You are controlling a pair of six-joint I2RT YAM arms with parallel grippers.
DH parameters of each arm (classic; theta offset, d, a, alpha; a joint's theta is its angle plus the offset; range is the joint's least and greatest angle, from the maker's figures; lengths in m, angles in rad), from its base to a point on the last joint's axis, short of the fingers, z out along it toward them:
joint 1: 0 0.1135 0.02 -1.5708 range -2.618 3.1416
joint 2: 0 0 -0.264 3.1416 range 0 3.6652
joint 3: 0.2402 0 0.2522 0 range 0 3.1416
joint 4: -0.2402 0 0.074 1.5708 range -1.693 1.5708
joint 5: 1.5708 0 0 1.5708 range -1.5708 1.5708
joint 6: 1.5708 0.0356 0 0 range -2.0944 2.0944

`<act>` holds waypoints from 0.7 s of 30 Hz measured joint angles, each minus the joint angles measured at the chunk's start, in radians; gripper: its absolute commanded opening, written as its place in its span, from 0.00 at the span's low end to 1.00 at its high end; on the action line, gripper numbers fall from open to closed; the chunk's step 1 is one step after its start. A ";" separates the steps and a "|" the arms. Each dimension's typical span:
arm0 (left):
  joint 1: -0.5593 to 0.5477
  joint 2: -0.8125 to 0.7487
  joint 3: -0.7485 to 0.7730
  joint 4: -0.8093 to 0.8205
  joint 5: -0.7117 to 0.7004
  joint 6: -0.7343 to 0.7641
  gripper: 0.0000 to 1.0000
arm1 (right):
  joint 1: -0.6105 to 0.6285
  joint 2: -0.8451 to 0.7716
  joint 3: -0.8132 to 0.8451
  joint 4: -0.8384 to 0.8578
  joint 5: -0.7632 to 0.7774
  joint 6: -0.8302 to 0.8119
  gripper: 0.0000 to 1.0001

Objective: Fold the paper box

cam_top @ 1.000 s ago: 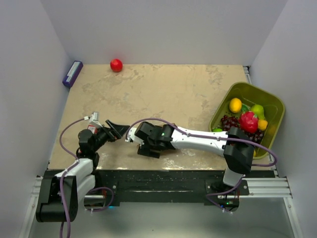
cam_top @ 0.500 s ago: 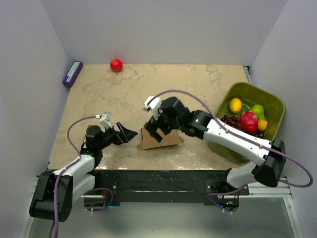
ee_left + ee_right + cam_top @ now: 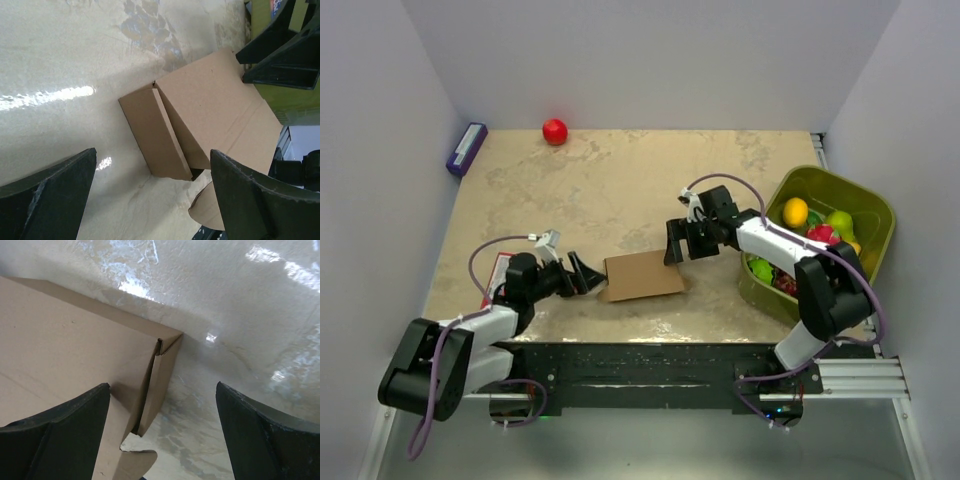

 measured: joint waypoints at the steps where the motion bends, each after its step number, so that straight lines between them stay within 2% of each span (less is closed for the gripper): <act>1: -0.013 0.020 0.001 0.011 -0.002 0.000 1.00 | -0.006 0.007 -0.014 0.021 -0.021 0.010 0.87; 6: -0.069 0.106 0.007 0.056 -0.029 0.003 0.98 | -0.031 0.052 -0.072 0.115 -0.098 0.043 0.77; 11: -0.074 0.131 0.011 0.086 -0.055 0.010 0.97 | -0.042 0.070 -0.095 0.165 -0.160 0.071 0.75; 13: -0.074 0.134 0.012 0.092 -0.060 0.010 1.00 | -0.042 0.071 -0.102 0.185 -0.176 0.071 0.80; 15: -0.074 0.132 0.013 0.093 -0.066 0.010 1.00 | -0.042 0.071 -0.105 0.195 -0.185 0.073 0.89; 18: -0.074 0.114 0.026 0.063 -0.081 0.011 1.00 | -0.040 0.072 -0.112 0.207 -0.194 0.074 0.92; 19: -0.074 0.102 0.032 0.055 -0.087 0.010 1.00 | -0.040 0.072 -0.114 0.210 -0.200 0.074 0.91; 21: -0.074 0.064 0.035 0.044 -0.106 0.006 1.00 | -0.040 0.079 -0.120 0.217 -0.216 0.074 0.77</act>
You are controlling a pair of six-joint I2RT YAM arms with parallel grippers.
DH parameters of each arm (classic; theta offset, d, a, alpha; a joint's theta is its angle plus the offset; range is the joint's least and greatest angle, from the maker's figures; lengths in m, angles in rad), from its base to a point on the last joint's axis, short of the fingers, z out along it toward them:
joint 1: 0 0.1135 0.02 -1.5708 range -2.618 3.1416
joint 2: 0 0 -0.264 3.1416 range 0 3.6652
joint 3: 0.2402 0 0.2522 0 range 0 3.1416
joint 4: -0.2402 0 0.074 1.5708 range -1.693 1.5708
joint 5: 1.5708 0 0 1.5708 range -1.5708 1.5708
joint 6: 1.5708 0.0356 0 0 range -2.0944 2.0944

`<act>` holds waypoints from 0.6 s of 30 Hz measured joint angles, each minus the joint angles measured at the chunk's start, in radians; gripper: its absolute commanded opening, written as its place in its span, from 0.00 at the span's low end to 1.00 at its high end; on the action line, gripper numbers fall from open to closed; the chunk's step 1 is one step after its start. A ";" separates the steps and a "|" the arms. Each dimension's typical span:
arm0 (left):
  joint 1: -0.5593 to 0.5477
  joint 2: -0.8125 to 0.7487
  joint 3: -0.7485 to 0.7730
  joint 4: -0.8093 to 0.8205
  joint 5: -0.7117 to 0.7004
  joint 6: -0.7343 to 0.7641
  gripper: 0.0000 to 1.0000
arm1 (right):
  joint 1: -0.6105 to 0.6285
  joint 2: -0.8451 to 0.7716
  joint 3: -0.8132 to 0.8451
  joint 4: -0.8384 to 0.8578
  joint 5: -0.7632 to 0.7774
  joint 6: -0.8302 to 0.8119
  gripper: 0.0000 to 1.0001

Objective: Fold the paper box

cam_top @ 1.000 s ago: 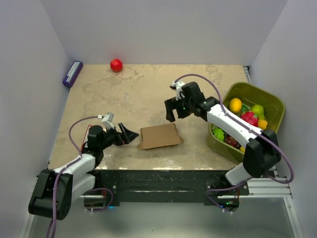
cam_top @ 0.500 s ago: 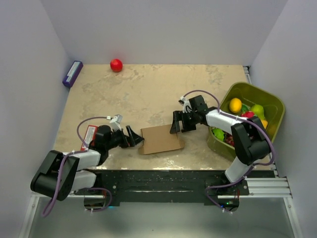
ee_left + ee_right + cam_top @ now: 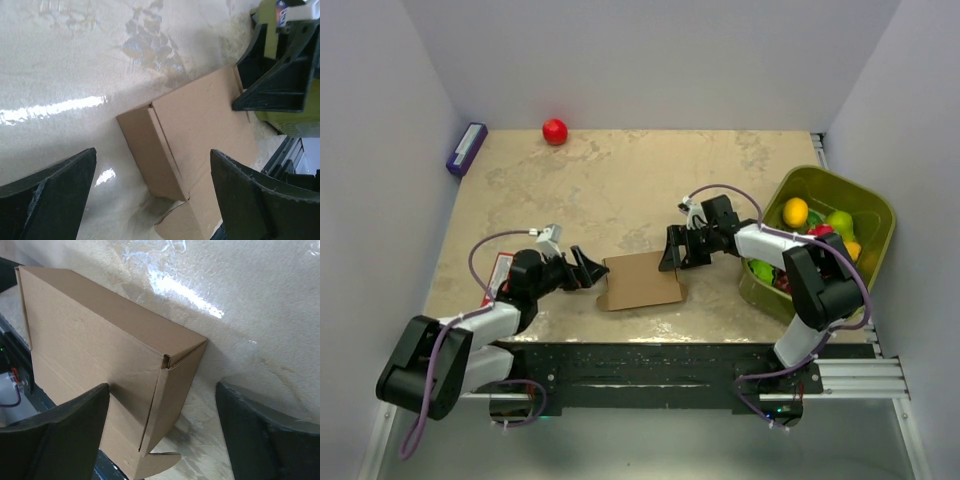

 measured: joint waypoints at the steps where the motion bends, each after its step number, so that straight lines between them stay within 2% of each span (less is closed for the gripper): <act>1: 0.000 -0.025 0.000 -0.005 -0.010 -0.006 1.00 | 0.000 0.004 0.000 0.006 -0.012 -0.001 0.73; 2: 0.000 -0.050 -0.001 -0.005 -0.019 -0.009 1.00 | -0.001 0.008 -0.001 0.010 -0.018 -0.001 0.63; 4: 0.000 -0.096 -0.001 -0.004 -0.027 -0.018 1.00 | -0.001 0.026 -0.008 0.038 -0.064 0.015 0.52; 5: 0.001 -0.111 -0.001 -0.005 -0.029 -0.021 0.99 | -0.002 0.029 -0.012 0.051 -0.086 0.020 0.42; 8: 0.014 -0.150 -0.002 -0.007 -0.018 -0.034 0.97 | -0.004 0.035 -0.019 0.081 -0.134 0.034 0.23; 17: 0.185 -0.238 -0.078 -0.010 0.140 -0.123 0.95 | -0.052 0.051 -0.033 0.142 -0.256 0.050 0.00; 18: 0.188 -0.253 -0.081 -0.026 0.149 -0.123 0.96 | -0.059 0.053 -0.033 0.142 -0.262 0.050 0.00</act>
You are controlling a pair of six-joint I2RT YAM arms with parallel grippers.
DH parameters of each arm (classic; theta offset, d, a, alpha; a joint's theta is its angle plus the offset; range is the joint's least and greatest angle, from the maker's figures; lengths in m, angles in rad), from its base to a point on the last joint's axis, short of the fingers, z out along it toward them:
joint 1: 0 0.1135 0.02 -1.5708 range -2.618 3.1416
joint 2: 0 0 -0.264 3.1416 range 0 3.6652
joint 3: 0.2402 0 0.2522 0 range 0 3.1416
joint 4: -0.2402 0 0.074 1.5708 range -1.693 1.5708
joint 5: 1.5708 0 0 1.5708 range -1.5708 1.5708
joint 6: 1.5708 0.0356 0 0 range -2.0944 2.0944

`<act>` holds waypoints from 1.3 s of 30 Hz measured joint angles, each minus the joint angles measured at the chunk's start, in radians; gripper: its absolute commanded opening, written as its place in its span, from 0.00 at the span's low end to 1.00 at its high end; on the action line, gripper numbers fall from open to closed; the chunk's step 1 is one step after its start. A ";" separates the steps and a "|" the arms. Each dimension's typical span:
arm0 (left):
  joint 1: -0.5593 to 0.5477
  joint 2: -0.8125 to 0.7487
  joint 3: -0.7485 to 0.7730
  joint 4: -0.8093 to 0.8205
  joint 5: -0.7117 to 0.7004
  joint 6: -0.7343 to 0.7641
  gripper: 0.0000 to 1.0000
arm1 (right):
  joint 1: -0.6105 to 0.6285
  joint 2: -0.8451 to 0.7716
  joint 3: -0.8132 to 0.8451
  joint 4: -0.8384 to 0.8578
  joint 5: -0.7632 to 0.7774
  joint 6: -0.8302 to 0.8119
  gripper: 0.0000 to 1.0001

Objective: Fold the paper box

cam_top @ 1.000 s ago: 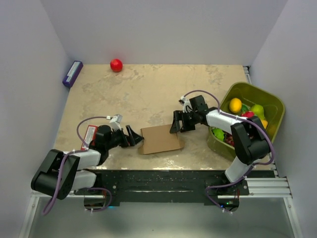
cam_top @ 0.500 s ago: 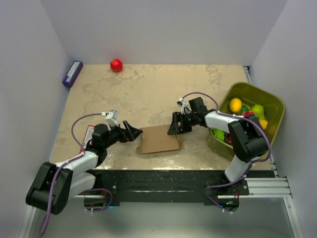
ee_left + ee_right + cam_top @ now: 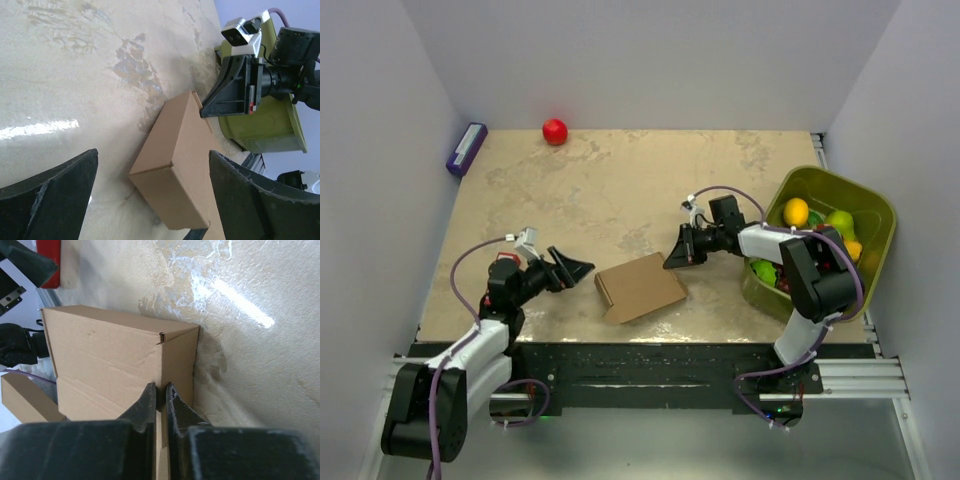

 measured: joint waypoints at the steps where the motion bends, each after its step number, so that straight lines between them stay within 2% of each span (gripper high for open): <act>1: 0.001 -0.014 -0.002 -0.013 0.010 0.001 0.96 | -0.005 0.004 0.000 0.000 -0.005 0.000 0.00; 5: 0.002 -0.050 -0.021 -0.048 0.039 -0.002 1.00 | -0.012 0.013 0.007 -0.005 -0.015 -0.002 0.00; 9: -0.022 -0.032 -0.036 -0.016 0.058 -0.066 1.00 | -0.014 0.015 0.010 -0.010 -0.016 -0.002 0.00; 13: -0.148 0.020 -0.036 0.049 0.026 -0.121 1.00 | -0.014 0.016 0.013 -0.015 -0.017 -0.005 0.00; 15: -0.178 0.066 -0.037 0.085 0.012 -0.147 1.00 | -0.016 0.016 0.013 -0.016 -0.019 -0.008 0.00; 24: -0.194 0.186 -0.037 0.175 -0.041 -0.190 1.00 | -0.018 0.016 0.016 -0.016 -0.019 -0.011 0.00; 34: -0.208 0.147 -0.037 0.081 -0.085 -0.160 1.00 | -0.018 0.018 0.020 -0.021 -0.016 -0.016 0.00; 39: -0.213 0.193 -0.037 0.137 -0.096 -0.176 1.00 | -0.018 0.019 0.021 -0.021 -0.016 -0.017 0.00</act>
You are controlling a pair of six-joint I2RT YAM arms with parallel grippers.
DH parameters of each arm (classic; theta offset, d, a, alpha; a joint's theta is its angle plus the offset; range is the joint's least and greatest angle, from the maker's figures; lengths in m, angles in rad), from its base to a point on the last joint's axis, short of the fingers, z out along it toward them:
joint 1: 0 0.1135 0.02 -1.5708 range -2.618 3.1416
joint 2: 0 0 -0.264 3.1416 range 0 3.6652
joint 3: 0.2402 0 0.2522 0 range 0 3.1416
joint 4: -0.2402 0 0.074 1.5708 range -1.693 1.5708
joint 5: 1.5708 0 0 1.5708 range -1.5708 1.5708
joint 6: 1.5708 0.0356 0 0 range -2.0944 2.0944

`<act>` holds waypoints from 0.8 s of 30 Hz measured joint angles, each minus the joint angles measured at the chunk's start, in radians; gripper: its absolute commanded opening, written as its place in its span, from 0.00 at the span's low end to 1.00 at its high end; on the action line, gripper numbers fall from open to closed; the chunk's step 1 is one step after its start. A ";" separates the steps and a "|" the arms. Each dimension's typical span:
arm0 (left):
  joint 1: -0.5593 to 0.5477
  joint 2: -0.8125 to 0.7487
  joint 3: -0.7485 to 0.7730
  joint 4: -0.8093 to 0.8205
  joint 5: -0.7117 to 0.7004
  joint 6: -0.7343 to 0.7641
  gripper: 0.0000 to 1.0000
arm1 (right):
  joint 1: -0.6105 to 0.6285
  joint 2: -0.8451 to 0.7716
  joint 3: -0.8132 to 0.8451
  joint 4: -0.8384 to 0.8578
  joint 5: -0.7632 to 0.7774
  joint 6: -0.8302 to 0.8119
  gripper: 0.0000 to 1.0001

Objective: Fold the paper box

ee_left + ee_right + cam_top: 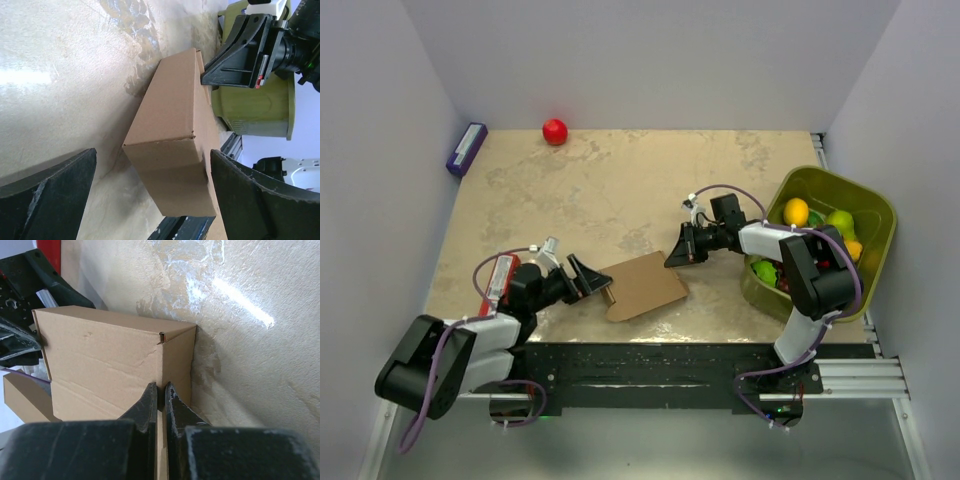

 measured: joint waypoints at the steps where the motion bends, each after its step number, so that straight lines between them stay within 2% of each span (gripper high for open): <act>1: -0.006 0.026 0.000 0.026 -0.002 -0.010 1.00 | 0.000 0.000 0.000 -0.001 0.000 0.000 0.00; 4: -0.049 0.113 0.000 0.116 -0.006 -0.047 0.99 | 0.000 0.000 0.002 -0.003 0.001 0.000 0.00; 5: -0.068 0.150 0.000 0.159 -0.006 -0.068 0.96 | 0.000 0.000 0.002 -0.003 0.001 0.000 0.00; 6: -0.079 0.179 0.000 0.193 -0.006 -0.079 0.90 | 0.000 0.000 0.002 -0.003 0.002 0.000 0.00; 8: -0.097 0.240 0.000 0.279 -0.005 -0.129 0.83 | 0.000 0.000 0.002 -0.005 0.003 0.000 0.00; 11: -0.102 0.304 0.000 0.409 -0.008 -0.189 0.65 | 0.000 0.000 0.003 -0.006 0.005 0.000 0.00; 13: -0.106 0.330 0.000 0.462 -0.013 -0.225 0.58 | -0.002 0.000 0.003 -0.007 0.008 0.002 0.06; 14: -0.107 0.340 0.000 0.479 -0.015 -0.239 0.48 | -0.003 0.000 0.003 -0.007 0.010 0.003 0.12; 16: -0.107 0.354 0.000 0.492 -0.025 -0.268 0.37 | -0.004 -0.002 0.003 -0.006 0.012 0.008 0.18; 17: -0.107 0.357 -0.001 0.495 -0.029 -0.282 0.28 | -0.004 -0.003 0.003 -0.006 0.014 0.012 0.28; 18: -0.107 0.358 -0.002 0.498 -0.030 -0.288 0.24 | -0.004 -0.005 0.003 -0.006 0.018 0.015 0.33; 19: -0.107 0.358 -0.002 0.499 -0.031 -0.295 0.22 | -0.004 -0.008 0.004 -0.005 0.024 0.019 0.45; 21: -0.107 0.359 -0.002 0.501 -0.030 -0.304 0.21 | -0.004 -0.010 0.004 -0.003 0.037 0.031 0.59; 22: -0.107 0.359 -0.002 0.506 -0.024 -0.311 0.20 | -0.004 -0.011 0.004 0.001 0.043 0.036 0.73; 24: -0.102 0.360 -0.002 0.514 -0.003 -0.326 0.18 | -0.003 -0.016 0.004 0.006 0.052 0.051 0.83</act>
